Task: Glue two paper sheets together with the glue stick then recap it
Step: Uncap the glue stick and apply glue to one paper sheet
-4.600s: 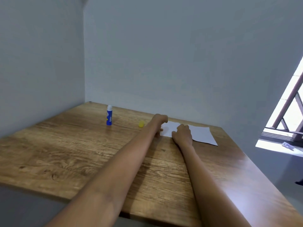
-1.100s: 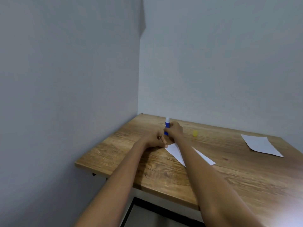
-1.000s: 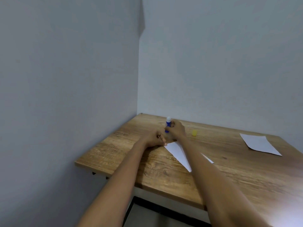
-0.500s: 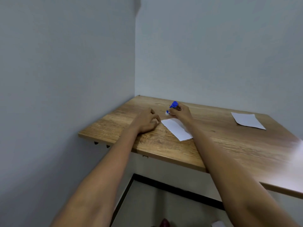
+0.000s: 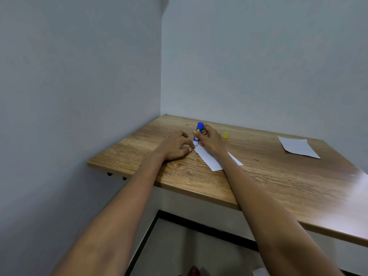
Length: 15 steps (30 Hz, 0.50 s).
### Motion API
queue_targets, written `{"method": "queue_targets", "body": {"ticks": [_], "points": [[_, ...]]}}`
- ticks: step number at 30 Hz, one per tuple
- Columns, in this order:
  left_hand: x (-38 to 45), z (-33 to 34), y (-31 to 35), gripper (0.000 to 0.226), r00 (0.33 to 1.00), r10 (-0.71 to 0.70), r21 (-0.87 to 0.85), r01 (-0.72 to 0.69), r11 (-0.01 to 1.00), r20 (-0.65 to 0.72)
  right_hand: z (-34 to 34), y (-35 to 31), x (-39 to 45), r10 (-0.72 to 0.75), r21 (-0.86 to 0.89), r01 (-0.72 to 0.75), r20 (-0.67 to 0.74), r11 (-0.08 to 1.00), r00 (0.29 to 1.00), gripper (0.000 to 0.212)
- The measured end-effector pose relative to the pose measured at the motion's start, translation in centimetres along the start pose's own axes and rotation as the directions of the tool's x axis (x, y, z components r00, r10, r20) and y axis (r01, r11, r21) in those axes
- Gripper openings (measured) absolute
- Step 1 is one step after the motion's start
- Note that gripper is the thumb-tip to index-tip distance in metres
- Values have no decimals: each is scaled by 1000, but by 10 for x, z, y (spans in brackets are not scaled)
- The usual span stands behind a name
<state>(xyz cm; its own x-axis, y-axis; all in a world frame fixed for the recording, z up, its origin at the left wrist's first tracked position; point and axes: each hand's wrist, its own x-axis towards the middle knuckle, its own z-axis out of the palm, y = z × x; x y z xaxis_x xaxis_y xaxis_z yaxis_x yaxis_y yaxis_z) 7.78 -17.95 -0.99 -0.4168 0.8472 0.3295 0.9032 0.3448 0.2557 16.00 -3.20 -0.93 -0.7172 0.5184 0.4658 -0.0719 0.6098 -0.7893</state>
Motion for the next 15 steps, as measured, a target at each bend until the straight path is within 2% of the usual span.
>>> {"method": "queue_targets", "body": {"ticks": [7,15], "points": [[1,0,0,30,1000,-6,-6,6,1000,-14,0,4,2,-13,-30,13,1,999,1000,24],[0,-1,1,30,1000,-16,4,16,1000,-8,-5,9,7,34,-24,-35,-29,999,999,28]]}}
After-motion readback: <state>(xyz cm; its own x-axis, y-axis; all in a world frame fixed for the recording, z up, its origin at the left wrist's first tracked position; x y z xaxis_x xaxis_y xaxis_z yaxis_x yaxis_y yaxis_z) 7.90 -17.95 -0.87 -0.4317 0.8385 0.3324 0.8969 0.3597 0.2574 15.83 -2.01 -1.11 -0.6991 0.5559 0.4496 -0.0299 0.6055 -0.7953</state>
